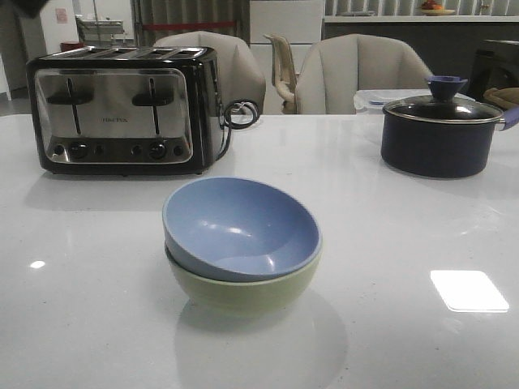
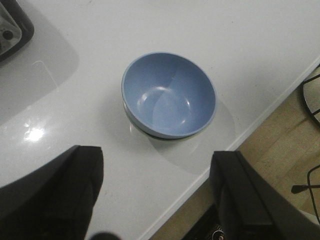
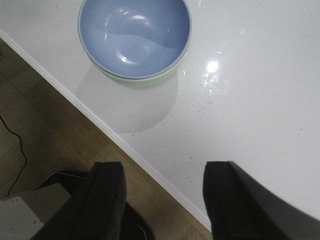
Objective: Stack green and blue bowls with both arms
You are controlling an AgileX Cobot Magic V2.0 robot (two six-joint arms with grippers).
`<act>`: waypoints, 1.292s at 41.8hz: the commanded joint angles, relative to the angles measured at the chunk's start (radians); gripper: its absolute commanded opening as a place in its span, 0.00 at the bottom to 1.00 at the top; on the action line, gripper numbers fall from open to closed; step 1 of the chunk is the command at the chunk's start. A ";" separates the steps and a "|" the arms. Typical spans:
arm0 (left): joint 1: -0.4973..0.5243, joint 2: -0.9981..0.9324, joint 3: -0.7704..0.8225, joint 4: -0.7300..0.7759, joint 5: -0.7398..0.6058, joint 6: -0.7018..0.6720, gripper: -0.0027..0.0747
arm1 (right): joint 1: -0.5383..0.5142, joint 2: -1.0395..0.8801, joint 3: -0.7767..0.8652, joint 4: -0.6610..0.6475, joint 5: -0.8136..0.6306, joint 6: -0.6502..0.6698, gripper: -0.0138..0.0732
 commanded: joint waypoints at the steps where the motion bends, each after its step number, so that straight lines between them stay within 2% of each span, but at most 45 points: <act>1: -0.007 -0.094 0.034 -0.013 -0.065 -0.001 0.69 | -0.003 -0.008 -0.026 0.006 -0.057 -0.005 0.69; 10: -0.007 -0.257 0.145 -0.008 -0.065 -0.001 0.69 | -0.003 -0.008 -0.026 0.006 -0.057 -0.005 0.69; 17: -0.007 -0.299 0.185 0.035 -0.063 -0.001 0.69 | -0.003 -0.005 -0.026 0.001 -0.060 -0.005 0.69; 25: -0.007 -0.299 0.185 0.205 -0.078 -0.179 0.69 | -0.004 -0.005 -0.026 -0.037 -0.093 0.005 0.69; 31: -0.007 -0.299 0.185 0.220 -0.084 -0.190 0.69 | -0.004 -0.005 -0.026 -0.037 -0.099 0.005 0.69; 33: -0.007 -0.299 0.185 0.220 -0.086 -0.190 0.69 | -0.004 -0.005 -0.026 -0.037 -0.099 0.005 0.68; 36: -0.007 -0.299 0.185 0.220 -0.086 -0.190 0.68 | -0.004 -0.005 -0.026 -0.037 -0.099 0.005 0.59; 41: -0.007 -0.299 0.185 0.220 -0.086 -0.190 0.56 | -0.004 -0.005 -0.026 -0.037 -0.099 0.005 0.36; 46: -0.007 -0.299 0.185 0.220 -0.086 -0.190 0.39 | -0.004 -0.005 -0.026 -0.037 -0.099 0.005 0.21; 54: -0.007 -0.299 0.185 0.216 -0.086 -0.190 0.17 | -0.004 -0.005 -0.026 -0.037 -0.106 0.005 0.20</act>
